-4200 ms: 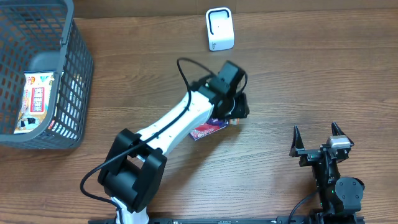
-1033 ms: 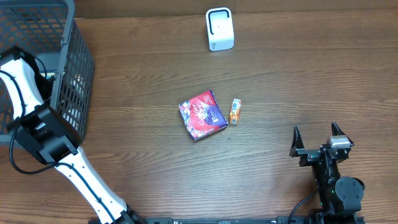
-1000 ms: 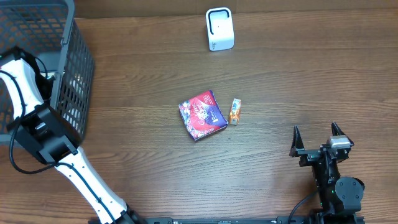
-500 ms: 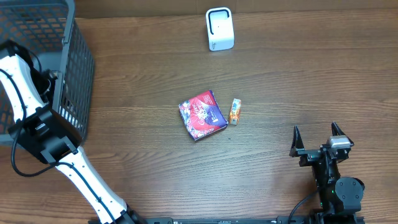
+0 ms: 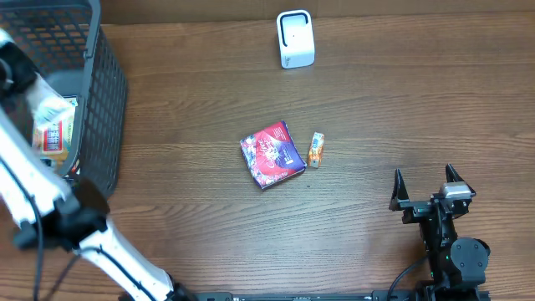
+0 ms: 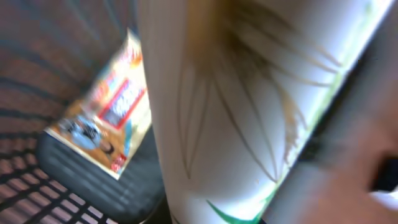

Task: Scan the item barcode
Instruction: 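Carry the white tube to the scanner and set it on the table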

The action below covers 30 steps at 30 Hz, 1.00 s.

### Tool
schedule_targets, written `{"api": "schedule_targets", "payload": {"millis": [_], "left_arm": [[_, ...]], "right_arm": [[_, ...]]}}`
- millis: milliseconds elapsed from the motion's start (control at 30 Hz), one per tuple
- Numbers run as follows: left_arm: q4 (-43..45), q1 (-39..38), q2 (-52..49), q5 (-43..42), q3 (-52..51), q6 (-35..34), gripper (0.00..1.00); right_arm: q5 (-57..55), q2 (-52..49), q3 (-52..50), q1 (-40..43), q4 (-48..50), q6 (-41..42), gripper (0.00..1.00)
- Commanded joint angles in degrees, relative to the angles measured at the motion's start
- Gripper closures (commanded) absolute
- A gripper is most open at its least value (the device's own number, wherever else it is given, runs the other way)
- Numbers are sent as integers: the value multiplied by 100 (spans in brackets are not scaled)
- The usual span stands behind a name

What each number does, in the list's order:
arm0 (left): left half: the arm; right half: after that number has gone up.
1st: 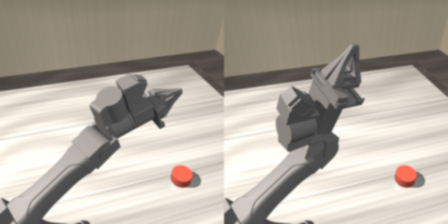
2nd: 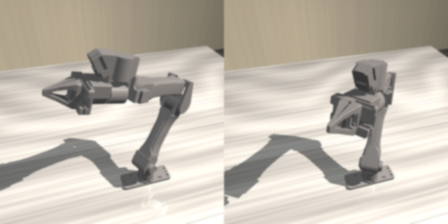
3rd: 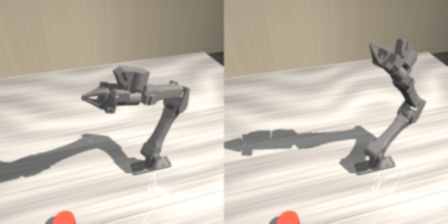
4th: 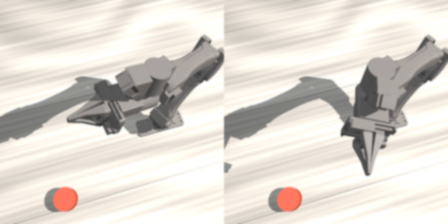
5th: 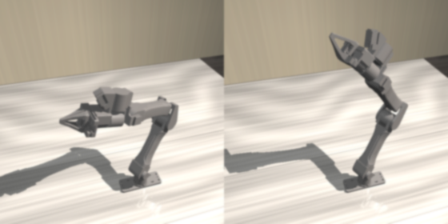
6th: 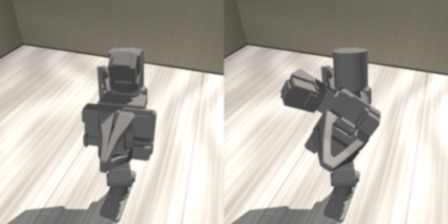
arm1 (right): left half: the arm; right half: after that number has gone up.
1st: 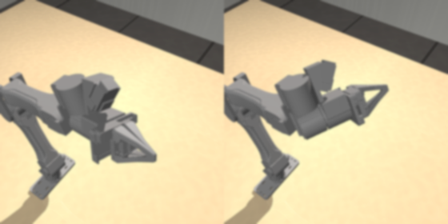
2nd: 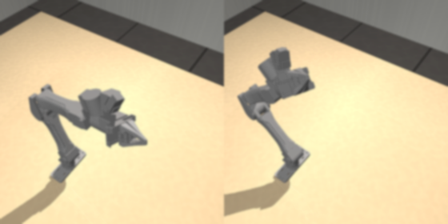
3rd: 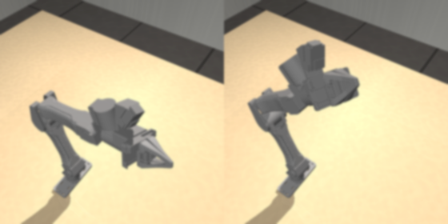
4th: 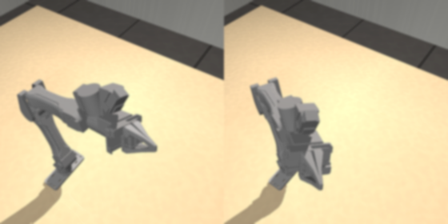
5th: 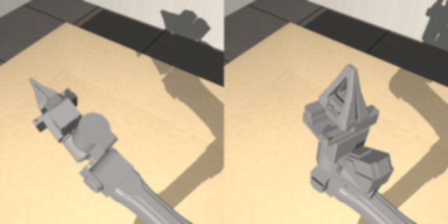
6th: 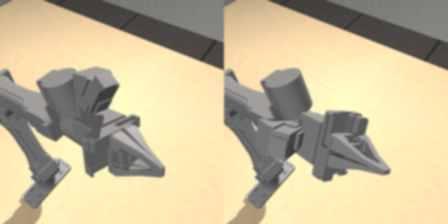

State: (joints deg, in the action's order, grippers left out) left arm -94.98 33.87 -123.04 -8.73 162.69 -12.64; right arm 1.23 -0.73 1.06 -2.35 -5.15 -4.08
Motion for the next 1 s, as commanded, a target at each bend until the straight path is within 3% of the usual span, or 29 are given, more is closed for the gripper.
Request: {"api": "schedule_targets", "payload": {"millis": [0,167,333,667,967], "left_arm": [[92,-24,901,-258,219,-555,96],[98,-334,1497,-1255,219,-688,96],[7,-1375,1600,-2249,195,-673,96],[-175,-4371,986,-1147,-573,-520,96],[448,-6314,-691,-1185,-1222,-1047,96]], "right_arm": [[-28,57,-57,-7,33,-9,0],[-28,57,-57,-4,33,-9,0],[-28,57,-57,-7,33,-7,0],[-28,57,-57,-7,33,-7,0],[-28,57,-57,-4,33,-7,0]]}}
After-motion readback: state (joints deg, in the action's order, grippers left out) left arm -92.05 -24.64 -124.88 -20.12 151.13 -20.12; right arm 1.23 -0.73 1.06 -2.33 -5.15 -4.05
